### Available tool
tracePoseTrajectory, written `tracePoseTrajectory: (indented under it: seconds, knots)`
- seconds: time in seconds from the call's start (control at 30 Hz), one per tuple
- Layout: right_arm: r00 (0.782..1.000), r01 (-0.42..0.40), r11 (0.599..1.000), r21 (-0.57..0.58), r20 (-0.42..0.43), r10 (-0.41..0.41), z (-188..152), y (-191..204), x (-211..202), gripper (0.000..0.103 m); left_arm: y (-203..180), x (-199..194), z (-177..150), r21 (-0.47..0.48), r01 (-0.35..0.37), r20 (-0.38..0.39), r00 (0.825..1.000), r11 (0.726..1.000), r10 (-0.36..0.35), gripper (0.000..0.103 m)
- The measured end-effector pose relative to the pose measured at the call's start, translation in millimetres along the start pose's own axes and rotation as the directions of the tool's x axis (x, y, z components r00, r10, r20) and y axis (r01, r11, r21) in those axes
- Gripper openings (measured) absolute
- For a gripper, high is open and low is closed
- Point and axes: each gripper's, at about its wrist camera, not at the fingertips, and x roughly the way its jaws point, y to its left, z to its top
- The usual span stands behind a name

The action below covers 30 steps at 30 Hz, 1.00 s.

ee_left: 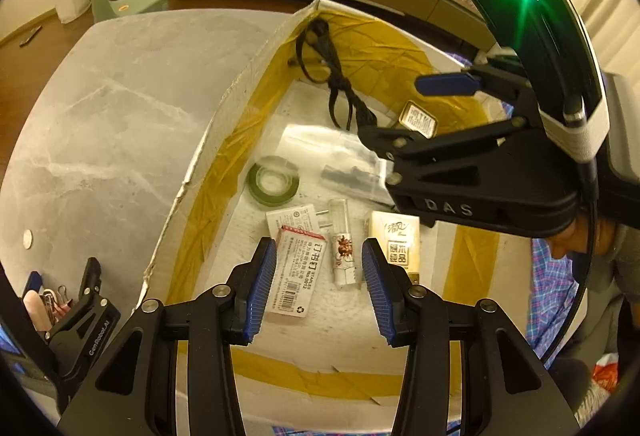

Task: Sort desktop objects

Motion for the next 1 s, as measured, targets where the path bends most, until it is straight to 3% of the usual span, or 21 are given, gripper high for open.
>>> tracePoseTrajectory:
  seconds: [0.5,0.77,1.0]
  knots:
    - [0.999,-0.005,0.999,0.04,0.038,0.003,-47,-7,-52,0.069,-7,-25,-5,0.039,-0.016,0.131,0.991,0.999,0.011,0.047]
    - [0.99,0.036,0.998,0.045,0.131,-0.042,-76,6,-93,0.069,-20,-34,-15,0.065,-0.033,0.188,0.982,0.997,0.021,0.047]
    - [0.981,0.097,0.995,0.011,0.168,-0.098,-104,26,-119,0.069,-10,-41,-20,0.017,-0.031,0.243,0.97,0.999,0.026,0.047]
